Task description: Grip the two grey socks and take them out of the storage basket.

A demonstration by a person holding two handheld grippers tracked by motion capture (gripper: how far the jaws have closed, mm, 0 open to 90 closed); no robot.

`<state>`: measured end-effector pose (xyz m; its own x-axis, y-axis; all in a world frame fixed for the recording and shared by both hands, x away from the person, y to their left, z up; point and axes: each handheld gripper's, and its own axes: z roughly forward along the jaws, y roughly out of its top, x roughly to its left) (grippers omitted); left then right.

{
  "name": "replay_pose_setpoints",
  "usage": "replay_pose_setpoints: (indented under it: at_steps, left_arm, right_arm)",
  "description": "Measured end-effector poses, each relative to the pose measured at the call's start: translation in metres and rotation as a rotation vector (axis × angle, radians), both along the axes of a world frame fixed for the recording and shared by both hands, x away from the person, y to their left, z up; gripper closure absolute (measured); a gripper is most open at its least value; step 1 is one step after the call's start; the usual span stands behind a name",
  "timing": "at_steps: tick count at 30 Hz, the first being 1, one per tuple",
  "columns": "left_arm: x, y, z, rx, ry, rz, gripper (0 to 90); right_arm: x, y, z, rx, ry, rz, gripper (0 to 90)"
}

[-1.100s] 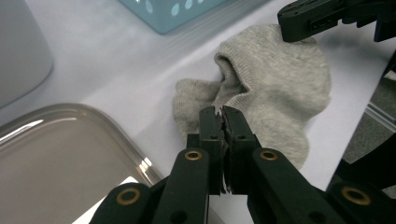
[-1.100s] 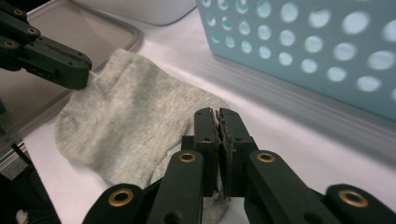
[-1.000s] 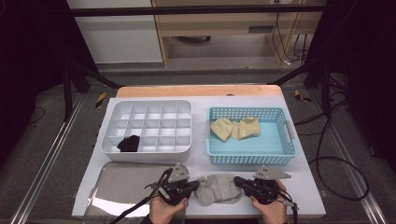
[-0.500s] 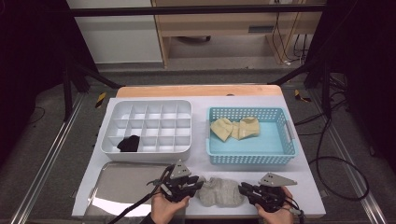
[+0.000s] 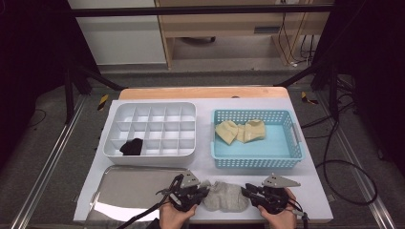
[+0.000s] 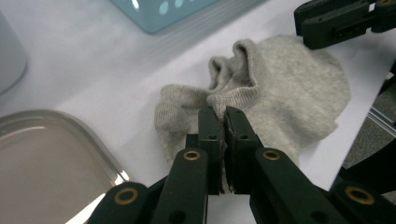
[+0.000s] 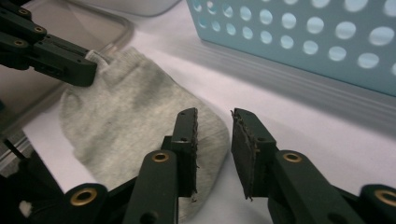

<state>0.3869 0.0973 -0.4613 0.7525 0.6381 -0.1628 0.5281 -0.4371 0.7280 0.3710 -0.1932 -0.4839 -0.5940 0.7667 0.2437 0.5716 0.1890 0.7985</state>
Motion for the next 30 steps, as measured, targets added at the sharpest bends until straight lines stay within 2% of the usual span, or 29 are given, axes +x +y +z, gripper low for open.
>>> replay_pose_setpoints:
  at_steps: [2, 4, 6, 9, 12, 14, 16, 18, 21, 23, 25, 28, 30]
  left_arm:
    - [0.001, 0.002, 0.004, -0.007, -0.008, 0.003, 86.5]
    - [0.002, 0.004, 0.006, -0.016, -0.013, 0.011, 86.7]
    - [0.005, 0.005, 0.007, -0.022, 0.0, 0.011, 86.7]
    - [0.007, 0.007, 0.009, -0.011, 0.015, 0.006, 86.7]
    - [0.01, 0.01, 0.01, 0.013, 0.027, 0.01, 86.5]
    - [0.013, 0.01, 0.008, 0.045, 0.033, 0.007, 86.0]
    - [0.015, 0.009, 0.004, 0.055, 0.039, 0.012, 85.1]
    - [0.017, 0.008, 0.0, 0.062, 0.044, 0.015, 84.3]
    - [0.017, 0.009, 0.0, 0.069, 0.013, 0.025, 78.7]
    - [0.015, 0.01, 0.003, 0.073, -0.015, 0.039, 69.9]
    - [0.014, 0.011, 0.004, 0.086, -0.031, 0.046, 66.9]
    - [0.017, 0.01, 0.0, 0.098, -0.006, 0.047, 65.0]
    - [0.018, 0.008, -0.005, 0.108, 0.01, 0.044, 65.3]
  right_arm:
    - [-0.002, 0.001, 0.001, 0.008, -0.01, 0.007, 70.6]
    - [-0.003, 0.003, 0.0, -0.009, -0.004, 0.025, 77.1]
    - [-0.002, 0.004, -0.003, -0.025, 0.01, 0.028, 85.5]
    - [-0.003, 0.002, 0.001, -0.017, 0.0, 0.028, 89.8]
    - [-0.006, 0.003, 0.008, 0.008, -0.019, 0.042, 90.0]
    - [-0.006, 0.006, 0.008, -0.002, -0.012, 0.052, 90.0]
    - [-0.004, 0.009, 0.004, -0.03, -0.002, 0.053, 90.0]
    - [-0.004, 0.009, 0.002, -0.028, 0.005, 0.051, 90.0]
    - [-0.005, 0.007, 0.004, -0.014, 0.0, 0.041, 88.5]
    - [-0.006, 0.005, 0.005, -0.007, -0.022, 0.028, 83.3]
    - [-0.007, 0.003, 0.006, 0.006, -0.028, 0.014, 78.0]
    - [-0.007, 0.004, 0.002, -0.004, -0.014, 0.004, 69.9]
    - [-0.007, 0.006, -0.001, -0.01, 0.006, 0.002, 67.6]
